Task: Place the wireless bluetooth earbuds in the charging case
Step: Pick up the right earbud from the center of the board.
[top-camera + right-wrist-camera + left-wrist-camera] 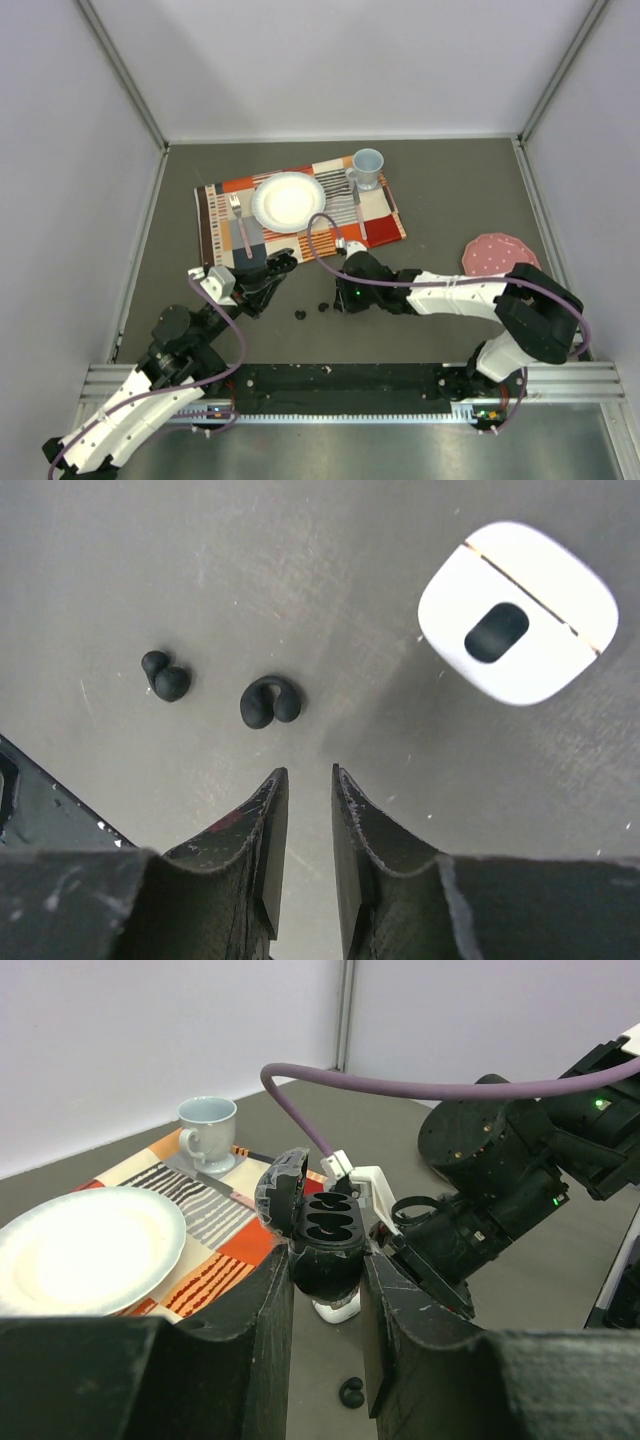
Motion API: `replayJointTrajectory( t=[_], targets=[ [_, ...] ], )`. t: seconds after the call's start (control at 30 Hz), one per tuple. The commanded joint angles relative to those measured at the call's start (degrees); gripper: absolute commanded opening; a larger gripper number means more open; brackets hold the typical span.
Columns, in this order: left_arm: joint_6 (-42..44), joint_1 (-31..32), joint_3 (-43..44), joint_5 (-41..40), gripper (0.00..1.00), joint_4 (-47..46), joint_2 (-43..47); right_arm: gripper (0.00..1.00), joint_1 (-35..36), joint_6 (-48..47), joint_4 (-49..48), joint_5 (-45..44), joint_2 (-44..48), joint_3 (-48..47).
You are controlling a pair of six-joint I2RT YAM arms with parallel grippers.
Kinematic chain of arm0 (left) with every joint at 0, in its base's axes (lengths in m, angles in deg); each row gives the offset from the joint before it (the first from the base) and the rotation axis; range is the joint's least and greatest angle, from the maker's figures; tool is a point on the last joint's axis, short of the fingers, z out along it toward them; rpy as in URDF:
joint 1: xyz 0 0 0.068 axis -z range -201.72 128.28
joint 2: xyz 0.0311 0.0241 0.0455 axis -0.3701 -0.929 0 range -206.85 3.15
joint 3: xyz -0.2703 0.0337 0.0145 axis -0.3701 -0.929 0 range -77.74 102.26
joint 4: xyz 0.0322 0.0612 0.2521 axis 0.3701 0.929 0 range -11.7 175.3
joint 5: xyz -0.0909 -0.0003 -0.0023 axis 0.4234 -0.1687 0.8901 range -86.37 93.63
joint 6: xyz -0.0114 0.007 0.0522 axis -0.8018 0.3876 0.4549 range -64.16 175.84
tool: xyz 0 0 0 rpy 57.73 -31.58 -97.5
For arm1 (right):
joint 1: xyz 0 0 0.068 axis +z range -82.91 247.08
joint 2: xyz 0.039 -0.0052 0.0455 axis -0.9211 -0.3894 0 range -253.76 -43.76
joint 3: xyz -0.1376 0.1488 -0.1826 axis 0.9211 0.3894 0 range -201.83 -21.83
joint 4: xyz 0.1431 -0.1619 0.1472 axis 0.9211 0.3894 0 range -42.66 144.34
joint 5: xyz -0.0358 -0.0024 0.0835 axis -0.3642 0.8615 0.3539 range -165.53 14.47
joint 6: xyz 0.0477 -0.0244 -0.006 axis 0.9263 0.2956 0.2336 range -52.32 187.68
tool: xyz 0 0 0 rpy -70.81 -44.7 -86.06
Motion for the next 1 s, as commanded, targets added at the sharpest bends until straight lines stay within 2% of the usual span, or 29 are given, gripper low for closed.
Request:
replayJointTrajectory(
  t=[0.0,0.27,0.97],
  targets=[
    [-0.9,0.0,0.9,-0.4,0.00,-3.0,0.0,0.24,-2.3,-5.7,-4.1,5.3,-0.8,-2.5],
    [-0.9,0.1,1.4,-1.0,0.00,-1.4,1.2,0.25,-2.5,-7.0,-6.8,8.5,-6.9,-6.9],
    [-0.2,0.0,1.6,-1.5,0.00,-1.1,1.4,0.26,-3.1,-6.7,-8.8,9.3,-11.8,-6.1]
  ],
)
